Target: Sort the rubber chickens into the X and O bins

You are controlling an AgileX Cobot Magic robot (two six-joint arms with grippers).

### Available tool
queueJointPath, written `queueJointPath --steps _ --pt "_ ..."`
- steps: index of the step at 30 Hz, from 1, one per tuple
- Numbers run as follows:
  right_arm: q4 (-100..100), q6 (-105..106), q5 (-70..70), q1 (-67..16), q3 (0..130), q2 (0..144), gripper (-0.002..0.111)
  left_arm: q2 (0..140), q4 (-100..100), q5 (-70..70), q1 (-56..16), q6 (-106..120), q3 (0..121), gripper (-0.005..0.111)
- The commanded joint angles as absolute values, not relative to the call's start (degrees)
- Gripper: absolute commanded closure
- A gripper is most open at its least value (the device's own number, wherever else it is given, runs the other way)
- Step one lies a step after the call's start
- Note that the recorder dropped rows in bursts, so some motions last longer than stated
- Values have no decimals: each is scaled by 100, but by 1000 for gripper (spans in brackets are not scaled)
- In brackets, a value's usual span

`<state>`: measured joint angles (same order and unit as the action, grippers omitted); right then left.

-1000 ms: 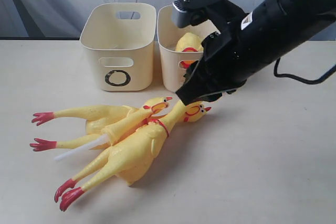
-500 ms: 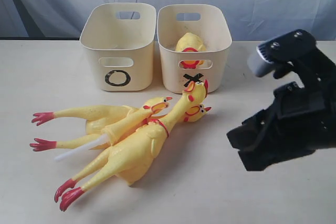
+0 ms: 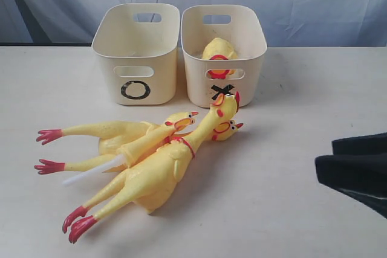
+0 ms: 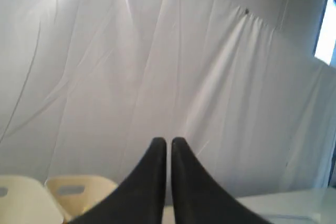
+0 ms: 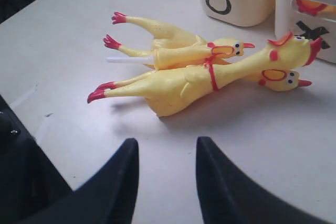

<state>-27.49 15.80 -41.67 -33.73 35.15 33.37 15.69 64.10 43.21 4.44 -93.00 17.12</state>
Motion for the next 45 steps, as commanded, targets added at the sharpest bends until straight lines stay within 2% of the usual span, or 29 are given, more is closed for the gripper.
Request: queueJointPath --steps 1,5,12,15,17,18,21,31,35,45 --pt "-2746 1582 -4502 -3379 3484 2829 73 2547 7726 4202 447 -10018 2264 93" --pt "-2743 1582 -4619 -3379 3484 2542 73 3478 8241 4202 447 -10018 2778 87" --pt "-2531 1582 -4798 -3379 3484 2359 73 4861 8787 4174 447 -10248 3609 87" --pt "-2392 1582 -4828 -3379 3484 2359 73 5351 8811 3959 437 -10629 3873 93" --pt "-2378 1572 -4828 -3379 3484 2359 73 5629 8917 3908 421 -10793 4033 103" --pt "-2378 1572 -4828 -3379 3484 2359 73 5729 9044 3878 333 -10831 4123 107" --pt "-2364 1572 -4828 -3379 3484 2359 73 6080 9605 3615 -115 -11535 4368 107" --pt "-2291 1572 -4875 -3379 3484 2359 73 7050 9995 1670 -2498 -11988 4872 107" --pt "-2291 1572 -4986 -3379 3484 2359 73 7261 9918 1047 -2878 -11988 4968 107" --pt "-2291 1572 -5188 -3379 3484 2359 73 7604 9912 927 -3165 -11976 5131 107"
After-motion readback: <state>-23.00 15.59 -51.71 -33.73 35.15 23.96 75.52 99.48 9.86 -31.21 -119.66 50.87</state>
